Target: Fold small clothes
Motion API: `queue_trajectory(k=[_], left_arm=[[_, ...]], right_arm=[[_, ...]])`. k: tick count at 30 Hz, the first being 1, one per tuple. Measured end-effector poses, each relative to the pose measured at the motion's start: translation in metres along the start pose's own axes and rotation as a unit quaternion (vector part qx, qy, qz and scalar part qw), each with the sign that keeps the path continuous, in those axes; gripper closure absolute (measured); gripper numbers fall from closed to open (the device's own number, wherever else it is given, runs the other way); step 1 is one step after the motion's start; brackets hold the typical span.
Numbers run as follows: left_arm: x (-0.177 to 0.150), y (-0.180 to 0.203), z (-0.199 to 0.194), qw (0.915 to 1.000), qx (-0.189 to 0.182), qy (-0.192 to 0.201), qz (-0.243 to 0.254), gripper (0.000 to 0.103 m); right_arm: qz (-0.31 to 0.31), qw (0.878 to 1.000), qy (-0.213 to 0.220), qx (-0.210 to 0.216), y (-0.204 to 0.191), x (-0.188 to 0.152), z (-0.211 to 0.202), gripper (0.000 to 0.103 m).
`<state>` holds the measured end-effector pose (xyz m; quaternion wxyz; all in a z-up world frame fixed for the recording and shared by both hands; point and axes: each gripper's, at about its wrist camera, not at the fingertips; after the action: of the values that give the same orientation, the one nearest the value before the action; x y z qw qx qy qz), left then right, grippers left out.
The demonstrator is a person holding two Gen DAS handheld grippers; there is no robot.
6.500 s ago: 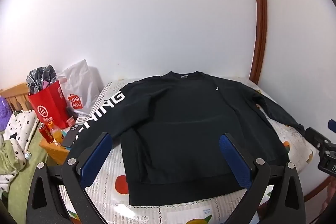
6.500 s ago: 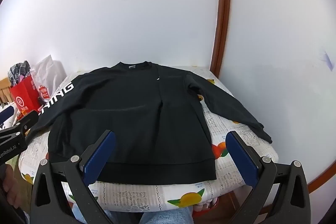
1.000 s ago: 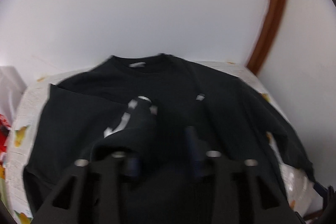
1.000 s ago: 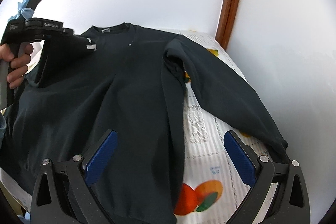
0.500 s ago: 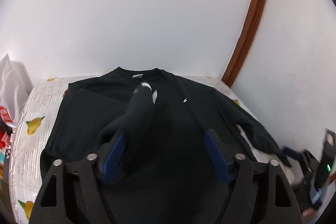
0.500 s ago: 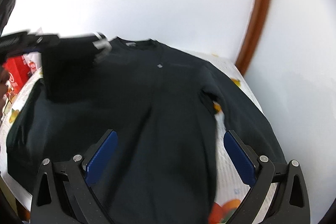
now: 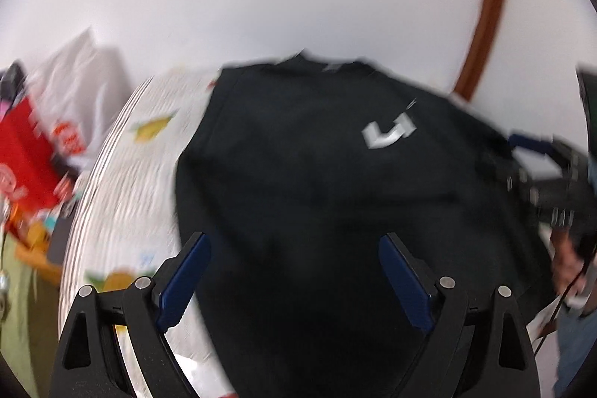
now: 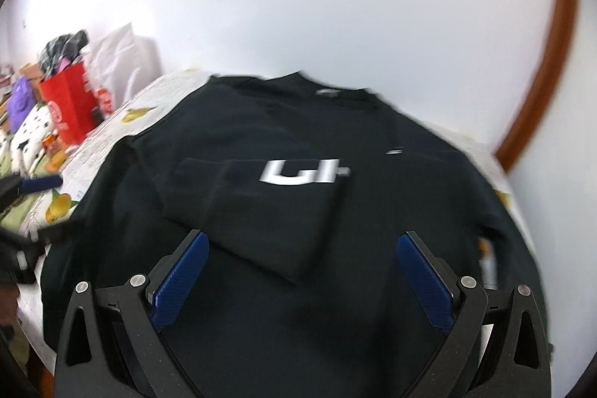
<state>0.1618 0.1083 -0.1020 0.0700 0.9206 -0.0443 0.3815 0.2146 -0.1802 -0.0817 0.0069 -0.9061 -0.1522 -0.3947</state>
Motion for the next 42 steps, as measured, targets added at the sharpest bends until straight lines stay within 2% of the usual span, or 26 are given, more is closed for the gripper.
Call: queue_trajectory(k=[6, 13, 14, 15, 16, 18, 19, 22, 24, 28, 30, 33, 35, 39, 42], left_arm=[[-0.040, -0.025, 0.014, 0.9990, -0.005, -0.032, -0.029, 0.012], [-0.051, -0.025, 0.029, 0.9988, -0.010, -0.038, -0.031, 0.012], [-0.052, -0.025, 0.032, 0.9986, -0.008, -0.041, -0.032, 0.012], [-0.053, -0.025, 0.034, 0.9984, -0.007, -0.045, -0.033, 0.012], [-0.052, -0.024, 0.035, 0.9984, -0.005, -0.046, -0.032, 0.012], [-0.051, -0.026, 0.034, 0.9988, 0.001, -0.041, -0.029, 0.012], [-0.052, -0.027, 0.033, 0.9987, 0.002, -0.041, -0.030, 0.012], [-0.054, -0.030, 0.032, 0.9986, 0.010, -0.039, -0.033, 0.012], [-0.056, -0.033, 0.030, 0.9987, 0.012, -0.038, -0.032, 0.012], [-0.060, -0.038, 0.021, 0.9983, 0.003, -0.038, -0.044, 0.012], [-0.063, -0.038, 0.015, 0.9981, -0.001, -0.038, -0.049, 0.012], [-0.067, -0.037, 0.010, 0.9980, -0.002, -0.038, -0.049, 0.012], [-0.070, -0.036, 0.006, 0.9979, -0.009, -0.040, -0.051, 0.012], [-0.078, -0.034, 0.000, 0.9972, -0.018, -0.045, -0.058, 0.013], [-0.087, -0.032, -0.006, 0.9975, -0.011, -0.039, -0.058, 0.015]], right_arm=[[-0.014, 0.998, -0.035, 0.052, -0.057, 0.021, 0.069, 0.006], [0.027, 0.994, -0.087, 0.064, -0.091, 0.038, 0.147, 0.006], [0.035, 0.993, -0.093, 0.058, -0.092, 0.038, 0.156, 0.014], [0.042, 0.993, -0.099, 0.046, -0.091, 0.038, 0.163, 0.035], [0.044, 0.993, -0.101, 0.034, -0.090, 0.039, 0.167, 0.041], [0.046, 0.995, -0.085, 0.028, -0.080, 0.042, 0.160, 0.082], [0.051, 0.995, -0.081, 0.028, -0.071, 0.043, 0.154, 0.085], [0.085, 0.993, -0.056, 0.055, -0.029, 0.045, 0.126, 0.085], [0.106, 0.993, -0.026, 0.045, 0.006, 0.046, 0.101, 0.085], [0.155, 0.988, 0.009, -0.022, 0.093, 0.033, 0.056, 0.083], [0.187, 0.981, 0.000, -0.046, 0.138, 0.016, 0.043, 0.071], [0.213, 0.972, -0.021, -0.096, 0.182, -0.018, 0.028, 0.065], [0.218, 0.970, -0.034, -0.104, 0.194, -0.041, 0.015, 0.062], [0.202, 0.972, -0.059, -0.099, 0.189, -0.095, -0.012, 0.045], [0.194, 0.973, -0.079, -0.092, 0.182, -0.138, -0.027, 0.045]])
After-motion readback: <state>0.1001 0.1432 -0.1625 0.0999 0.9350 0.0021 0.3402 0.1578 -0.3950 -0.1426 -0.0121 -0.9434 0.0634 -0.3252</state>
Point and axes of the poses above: each gripper's, at about its wrist camera, not at the fingertips, and z roughly the way its jaws point, y to its right, x to its top, and after that the axes turned 3 degrees about y, right-handed
